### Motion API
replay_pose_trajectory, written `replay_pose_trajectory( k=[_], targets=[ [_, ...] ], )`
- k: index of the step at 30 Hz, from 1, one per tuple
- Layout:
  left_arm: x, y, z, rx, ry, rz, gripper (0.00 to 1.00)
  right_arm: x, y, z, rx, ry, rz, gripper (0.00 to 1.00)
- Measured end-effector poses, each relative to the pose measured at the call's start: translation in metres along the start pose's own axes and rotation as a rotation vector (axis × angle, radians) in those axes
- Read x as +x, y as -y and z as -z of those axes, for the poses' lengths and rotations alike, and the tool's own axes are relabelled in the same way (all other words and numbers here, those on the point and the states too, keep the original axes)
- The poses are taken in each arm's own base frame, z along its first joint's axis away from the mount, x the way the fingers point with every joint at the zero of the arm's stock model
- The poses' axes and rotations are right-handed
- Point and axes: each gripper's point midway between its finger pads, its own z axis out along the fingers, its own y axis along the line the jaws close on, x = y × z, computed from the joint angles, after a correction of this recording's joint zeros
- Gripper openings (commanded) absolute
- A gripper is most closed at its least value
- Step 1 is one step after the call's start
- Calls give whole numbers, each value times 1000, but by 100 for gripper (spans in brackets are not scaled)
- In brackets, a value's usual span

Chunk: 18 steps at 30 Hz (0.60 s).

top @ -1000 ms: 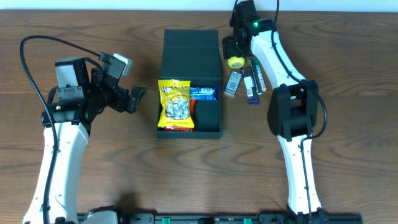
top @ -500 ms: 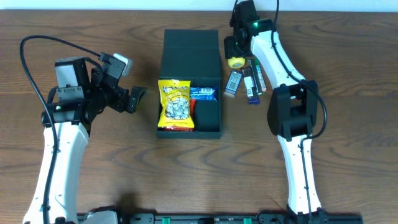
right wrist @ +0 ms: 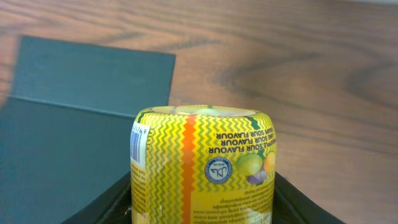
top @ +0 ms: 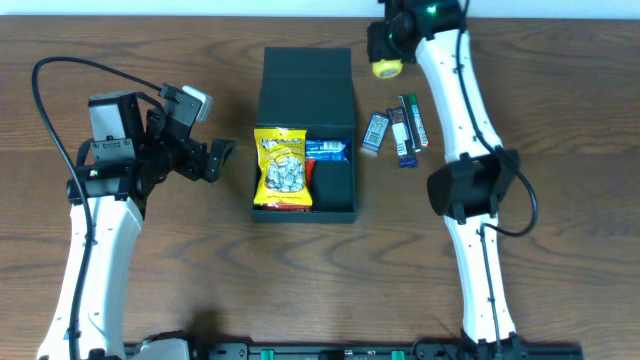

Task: Pack container
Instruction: 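Move the right gripper to the yellow bottle and grasp it, then lift the yellow bottle and lower it into the box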

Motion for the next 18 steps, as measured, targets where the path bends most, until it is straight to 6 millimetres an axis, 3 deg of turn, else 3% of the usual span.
replay_pose_trajectory(
  k=[4, 9, 13, 15, 18],
  targets=[
    [0, 0, 0, -1, 2, -1, 95, -1, -2, 43, -3, 6, 0, 2],
    [-1, 0, 0, -1, 2, -1, 95, -5, -12, 108, -41, 53, 4, 1],
    [-1, 0, 0, -1, 3, -2, 95, 12, -25, 156, -90, 49, 7, 2],
    [-1, 0, 0, -1, 2, -2, 95, 32, -30, 164, -104, 2, 2, 2],
    [-1, 0, 0, -1, 3, -6, 95, 71, -44, 149, -105, -126, 22, 2]
  ],
)
